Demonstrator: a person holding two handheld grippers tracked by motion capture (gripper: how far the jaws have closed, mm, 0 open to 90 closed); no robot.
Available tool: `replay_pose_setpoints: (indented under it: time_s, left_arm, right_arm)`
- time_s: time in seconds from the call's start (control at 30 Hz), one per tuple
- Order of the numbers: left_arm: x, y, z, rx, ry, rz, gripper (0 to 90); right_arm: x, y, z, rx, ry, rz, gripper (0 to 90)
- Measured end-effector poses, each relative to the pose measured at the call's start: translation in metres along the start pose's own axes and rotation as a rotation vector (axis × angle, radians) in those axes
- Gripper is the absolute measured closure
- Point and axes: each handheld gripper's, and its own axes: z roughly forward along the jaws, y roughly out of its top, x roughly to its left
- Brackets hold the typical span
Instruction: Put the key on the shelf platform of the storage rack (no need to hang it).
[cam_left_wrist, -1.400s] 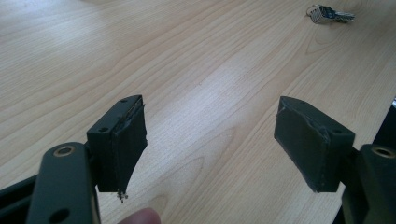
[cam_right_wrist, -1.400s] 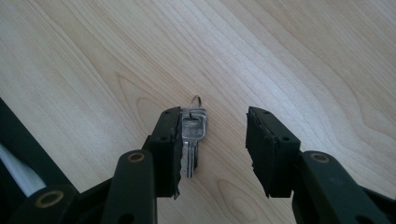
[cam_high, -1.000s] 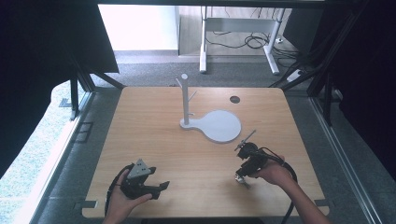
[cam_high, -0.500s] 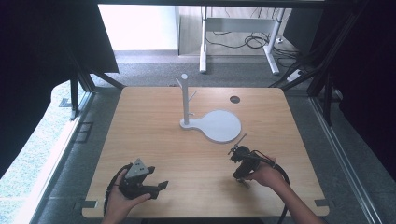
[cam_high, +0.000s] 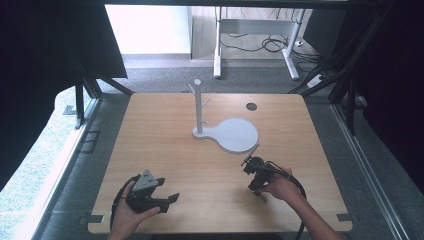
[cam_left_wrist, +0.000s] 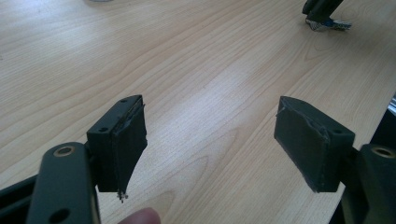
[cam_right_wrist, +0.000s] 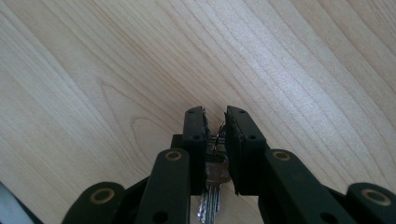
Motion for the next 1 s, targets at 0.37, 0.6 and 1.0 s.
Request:
replay_pose_setpoints:
  time_s: [0.37,0.6,1.0]
  left_arm:
    - [0.0,0.0,0.0,0.0,0.001,0.0,25.4]
    - [0.002,-0.001,0.0,0.003,0.004,-0.005,25.4]
    - [0.003,-0.001,-0.002,-0.003,0.006,-0.007,25.4]
  right_arm:
    - [0.001,0.0,0.006,0.024,-0.011,-0.006,85.3]
    - [0.0,0.0,0.006,0.048,-0.007,-0.022,88.6]
    - [-0.003,-0.004,-0.01,0.063,-0.007,-0.04,89.1]
